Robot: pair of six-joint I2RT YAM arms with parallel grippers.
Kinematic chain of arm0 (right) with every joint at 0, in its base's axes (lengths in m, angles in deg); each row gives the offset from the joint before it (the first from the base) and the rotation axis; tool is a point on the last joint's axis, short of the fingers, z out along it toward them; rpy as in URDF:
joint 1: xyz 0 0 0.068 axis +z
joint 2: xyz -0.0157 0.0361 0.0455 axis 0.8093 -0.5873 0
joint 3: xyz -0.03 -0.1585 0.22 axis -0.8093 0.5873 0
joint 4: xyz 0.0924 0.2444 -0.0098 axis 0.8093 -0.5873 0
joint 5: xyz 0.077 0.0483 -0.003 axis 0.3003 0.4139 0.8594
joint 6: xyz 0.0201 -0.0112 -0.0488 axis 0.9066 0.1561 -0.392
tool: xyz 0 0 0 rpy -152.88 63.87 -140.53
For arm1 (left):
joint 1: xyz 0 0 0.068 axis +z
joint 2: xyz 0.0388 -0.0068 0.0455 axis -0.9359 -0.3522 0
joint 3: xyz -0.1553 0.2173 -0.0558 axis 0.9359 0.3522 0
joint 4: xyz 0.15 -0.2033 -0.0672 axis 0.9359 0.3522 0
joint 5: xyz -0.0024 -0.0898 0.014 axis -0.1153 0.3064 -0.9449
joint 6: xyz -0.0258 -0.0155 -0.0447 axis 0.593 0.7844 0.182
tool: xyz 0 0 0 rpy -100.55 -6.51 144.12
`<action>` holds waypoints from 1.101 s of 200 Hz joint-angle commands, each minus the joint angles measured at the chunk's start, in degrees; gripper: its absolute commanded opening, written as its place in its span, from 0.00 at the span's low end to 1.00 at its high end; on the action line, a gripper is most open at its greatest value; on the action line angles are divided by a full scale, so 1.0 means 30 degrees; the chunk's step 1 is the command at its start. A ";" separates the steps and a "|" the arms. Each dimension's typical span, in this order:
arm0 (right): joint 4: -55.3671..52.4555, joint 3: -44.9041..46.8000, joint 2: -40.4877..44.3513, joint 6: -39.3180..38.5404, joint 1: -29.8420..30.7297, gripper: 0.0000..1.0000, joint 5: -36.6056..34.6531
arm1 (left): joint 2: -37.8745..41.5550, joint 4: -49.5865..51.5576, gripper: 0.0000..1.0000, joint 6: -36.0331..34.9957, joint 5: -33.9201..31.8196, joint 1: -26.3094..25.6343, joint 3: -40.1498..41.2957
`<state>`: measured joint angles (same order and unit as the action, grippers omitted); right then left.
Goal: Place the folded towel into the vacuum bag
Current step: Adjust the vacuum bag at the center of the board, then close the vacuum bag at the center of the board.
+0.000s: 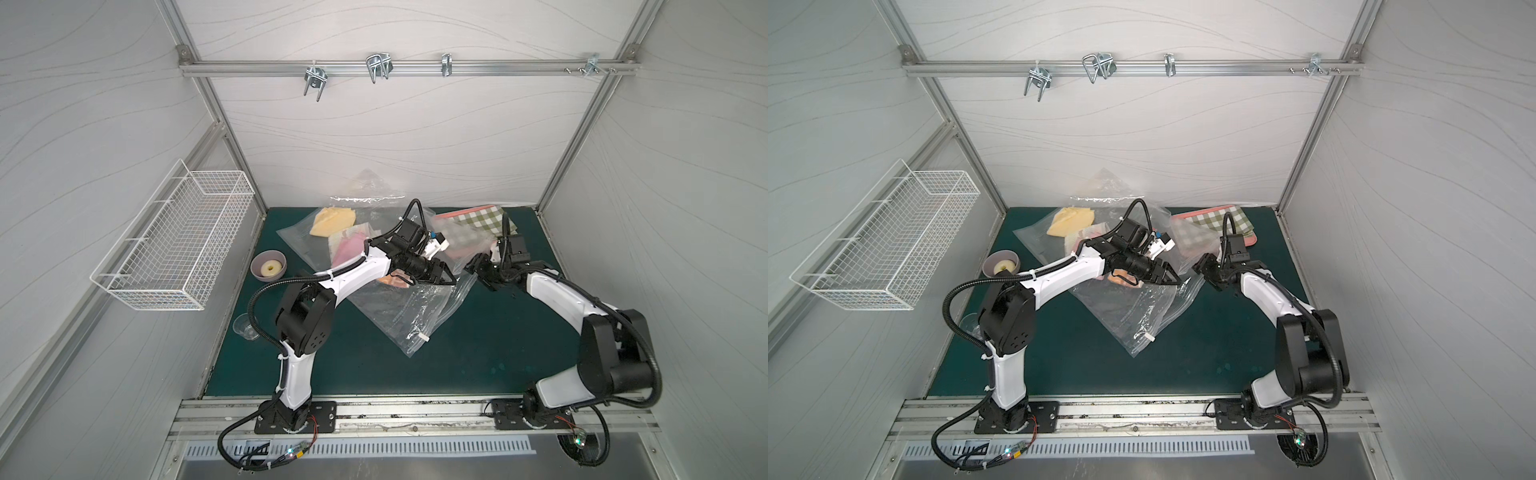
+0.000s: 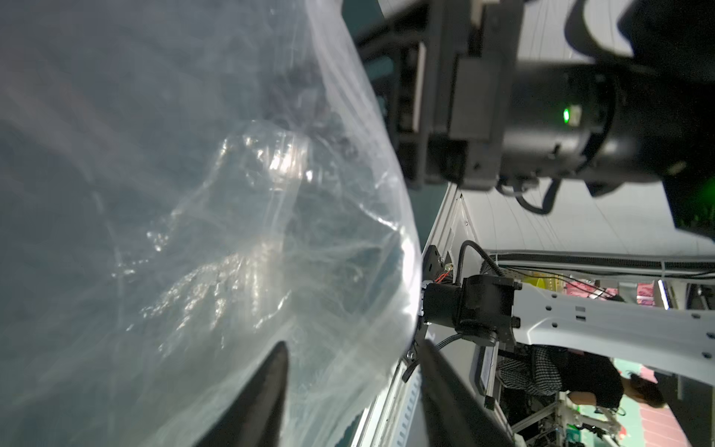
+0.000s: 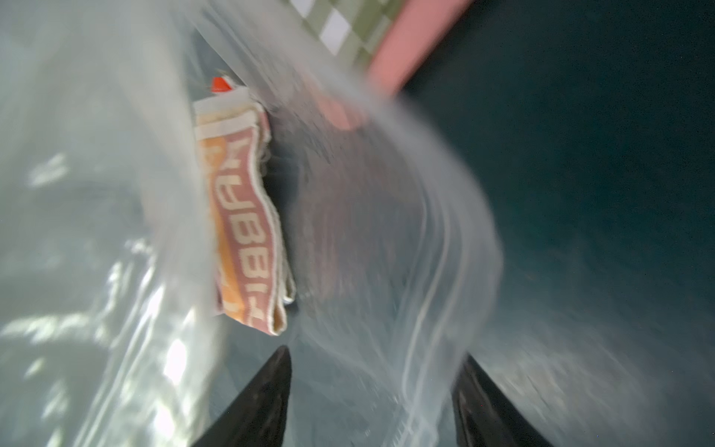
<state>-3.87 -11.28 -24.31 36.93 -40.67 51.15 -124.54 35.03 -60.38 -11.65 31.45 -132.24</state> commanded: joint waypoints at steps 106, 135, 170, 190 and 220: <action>0.1188 0.3790 0.6784 -0.2722 0.5063 0.53 0.2057 | 0.7745 0.7966 0.80 0.0142 -0.8290 0.1130 0.5652; 0.2058 0.2711 0.4546 -0.3192 0.5681 0.48 0.2843 | 0.9249 1.0318 0.77 0.0039 -0.7881 0.2336 0.7253; 0.3000 0.1879 0.1573 -0.3190 0.5292 0.52 0.2777 | 0.9218 1.0675 0.79 -0.0109 -0.5208 0.2423 0.9508; 0.4052 0.2127 0.0198 -0.2584 0.4615 0.53 0.2922 | 0.8297 0.9512 0.85 -0.0217 -0.3757 0.2427 1.0331; 0.5280 0.2912 -0.1039 -0.1293 0.3438 0.54 0.3236 | 0.6931 0.7327 0.90 -0.0428 -0.2842 0.2391 1.0737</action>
<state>7.69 -4.16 -25.41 30.00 -27.86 59.58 -101.11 62.81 -60.62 -24.92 38.84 -99.80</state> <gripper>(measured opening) 0.536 0.895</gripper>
